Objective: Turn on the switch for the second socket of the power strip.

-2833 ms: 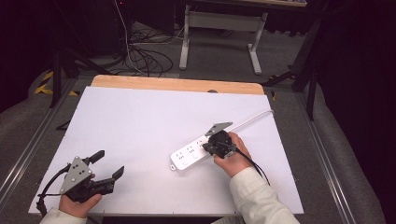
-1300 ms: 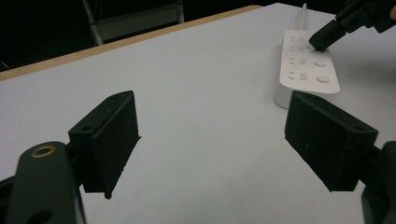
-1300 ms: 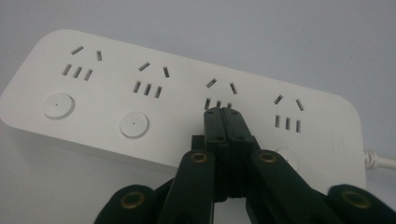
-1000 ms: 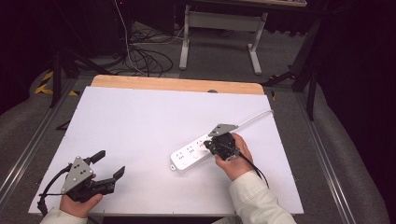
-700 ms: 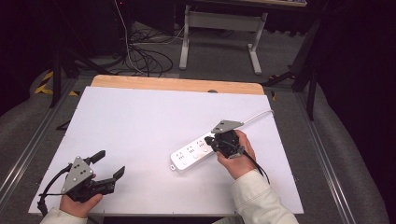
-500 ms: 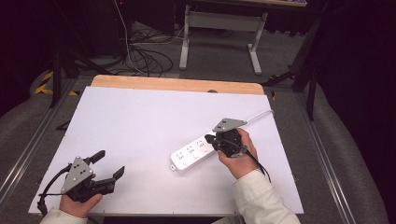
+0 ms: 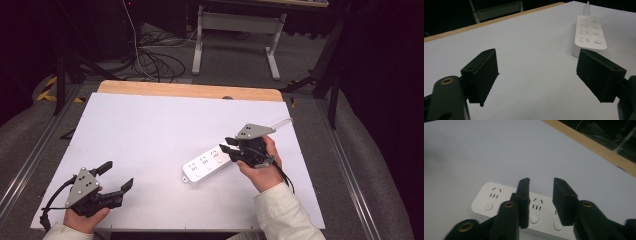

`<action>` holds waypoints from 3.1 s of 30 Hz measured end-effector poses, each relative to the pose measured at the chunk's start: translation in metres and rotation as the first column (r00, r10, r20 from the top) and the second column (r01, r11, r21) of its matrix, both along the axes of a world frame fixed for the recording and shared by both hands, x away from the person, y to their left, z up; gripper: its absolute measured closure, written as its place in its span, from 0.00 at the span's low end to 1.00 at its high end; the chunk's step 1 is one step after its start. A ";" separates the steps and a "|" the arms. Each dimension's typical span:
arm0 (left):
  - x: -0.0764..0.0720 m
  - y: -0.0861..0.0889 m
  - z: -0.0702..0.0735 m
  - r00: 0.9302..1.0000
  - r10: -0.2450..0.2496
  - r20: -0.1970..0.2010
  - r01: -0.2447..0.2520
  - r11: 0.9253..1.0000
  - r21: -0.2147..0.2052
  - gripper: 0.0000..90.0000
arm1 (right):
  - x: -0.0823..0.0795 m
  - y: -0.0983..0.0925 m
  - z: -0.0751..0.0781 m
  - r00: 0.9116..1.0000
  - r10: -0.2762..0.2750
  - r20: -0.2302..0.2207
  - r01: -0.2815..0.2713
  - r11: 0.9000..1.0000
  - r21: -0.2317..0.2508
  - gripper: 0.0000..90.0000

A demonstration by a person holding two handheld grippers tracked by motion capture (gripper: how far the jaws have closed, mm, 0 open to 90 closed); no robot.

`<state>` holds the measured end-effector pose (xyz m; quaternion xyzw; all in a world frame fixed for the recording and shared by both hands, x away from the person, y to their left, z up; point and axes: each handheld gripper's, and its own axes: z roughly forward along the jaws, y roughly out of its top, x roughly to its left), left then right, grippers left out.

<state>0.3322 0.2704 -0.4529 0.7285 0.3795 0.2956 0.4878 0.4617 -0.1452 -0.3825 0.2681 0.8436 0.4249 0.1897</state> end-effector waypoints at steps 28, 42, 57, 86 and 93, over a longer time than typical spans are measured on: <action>-0.001 -0.001 0.001 1.000 0.003 0.001 -0.003 1.000 0.003 0.20 | -0.055 -0.066 -0.013 0.991 0.127 -0.036 -0.122 0.984 0.128 0.26; -0.001 -0.001 0.000 1.000 0.007 -0.004 -0.007 1.000 0.002 0.20 | -0.056 -0.091 -0.067 0.991 0.124 -0.049 -0.117 0.987 0.112 0.24; -0.001 0.000 -0.001 1.000 0.008 -0.022 -0.008 1.000 0.009 0.19 | -0.055 -0.104 -0.096 0.991 0.090 -0.104 -0.077 0.989 0.126 0.22; 0.000 0.003 -0.007 0.998 0.008 -0.061 -0.005 0.999 0.046 0.16 | -0.060 -0.104 -0.112 0.993 -0.041 -0.108 0.047 0.998 0.050 0.19; 0.000 0.004 -0.006 0.999 0.009 -0.039 -0.008 0.999 0.040 0.16 | -0.061 -0.105 -0.110 0.996 -0.032 -0.082 0.037 0.997 0.062 0.19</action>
